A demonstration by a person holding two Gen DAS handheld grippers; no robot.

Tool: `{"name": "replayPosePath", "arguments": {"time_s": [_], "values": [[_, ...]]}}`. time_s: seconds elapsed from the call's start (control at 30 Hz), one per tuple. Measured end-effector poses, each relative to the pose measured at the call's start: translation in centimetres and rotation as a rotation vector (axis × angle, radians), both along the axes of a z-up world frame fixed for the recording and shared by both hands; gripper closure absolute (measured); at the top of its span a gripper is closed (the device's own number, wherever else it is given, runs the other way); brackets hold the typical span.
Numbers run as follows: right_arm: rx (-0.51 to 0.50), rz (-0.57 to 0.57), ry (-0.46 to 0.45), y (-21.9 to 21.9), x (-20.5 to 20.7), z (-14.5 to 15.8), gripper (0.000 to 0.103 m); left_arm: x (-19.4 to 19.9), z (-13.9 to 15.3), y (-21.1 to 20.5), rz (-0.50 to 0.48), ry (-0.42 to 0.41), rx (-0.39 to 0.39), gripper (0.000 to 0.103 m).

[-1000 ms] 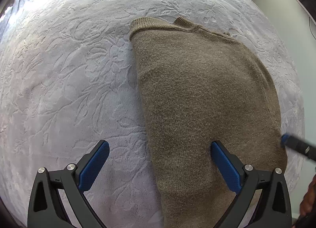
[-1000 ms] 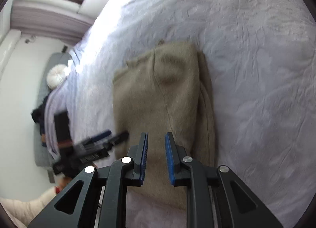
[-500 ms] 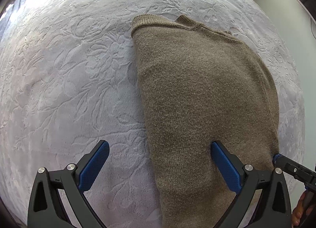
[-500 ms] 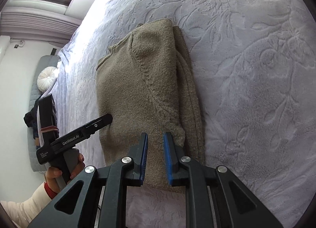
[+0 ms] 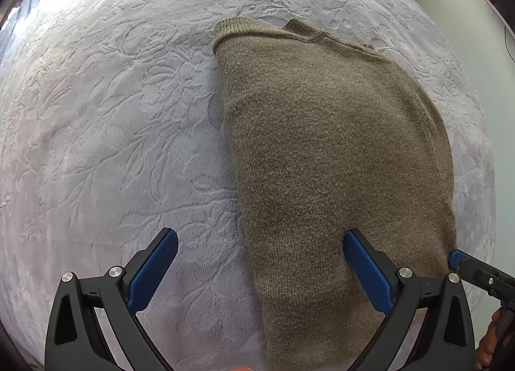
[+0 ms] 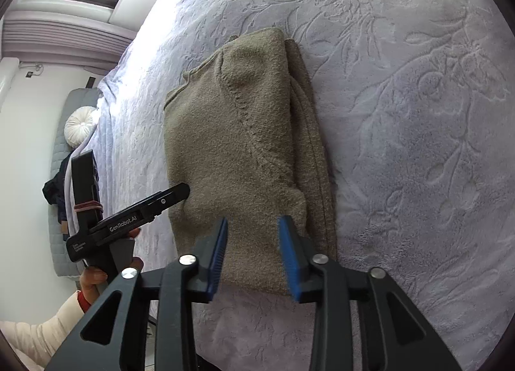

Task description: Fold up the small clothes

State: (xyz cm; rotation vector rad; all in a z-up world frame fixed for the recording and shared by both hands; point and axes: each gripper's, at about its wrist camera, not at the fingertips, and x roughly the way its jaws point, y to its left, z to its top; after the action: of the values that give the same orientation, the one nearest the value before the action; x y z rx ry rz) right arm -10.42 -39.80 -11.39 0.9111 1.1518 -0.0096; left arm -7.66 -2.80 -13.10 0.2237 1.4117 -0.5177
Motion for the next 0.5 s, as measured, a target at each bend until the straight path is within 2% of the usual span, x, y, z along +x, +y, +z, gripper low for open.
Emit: {"name": "replayPosePath", "arguments": {"time_s": [0.13, 0.3, 0.37, 0.43, 0.5], "values": [[-0.005, 0.02, 0.002, 0.2, 0.3, 0.2, 0.052, -0.5, 0.3, 0.2, -0.008, -0.018, -0.001, 0.0], [-0.028, 0.056, -0.006, 0.7, 0.6, 0.8, 0.042, -0.9, 0.7, 0.5, -0.02, 0.005, -0.008, 0.0], [-0.064, 0.069, -0.02, 0.9, 0.6, 1.2, 0.035, -0.9, 0.6, 1.1, -0.016, 0.024, -0.011, 0.0], [-0.117, 0.073, -0.022, 1.0, 0.6, 1.6, 0.018, -0.9, 0.5, 1.5, -0.007, 0.042, -0.013, 0.0], [-0.164, 0.075, -0.009, 1.0, 0.4, 1.6, 0.018, -1.0, 0.4, 1.8, -0.004, 0.048, -0.006, 0.0]]}}
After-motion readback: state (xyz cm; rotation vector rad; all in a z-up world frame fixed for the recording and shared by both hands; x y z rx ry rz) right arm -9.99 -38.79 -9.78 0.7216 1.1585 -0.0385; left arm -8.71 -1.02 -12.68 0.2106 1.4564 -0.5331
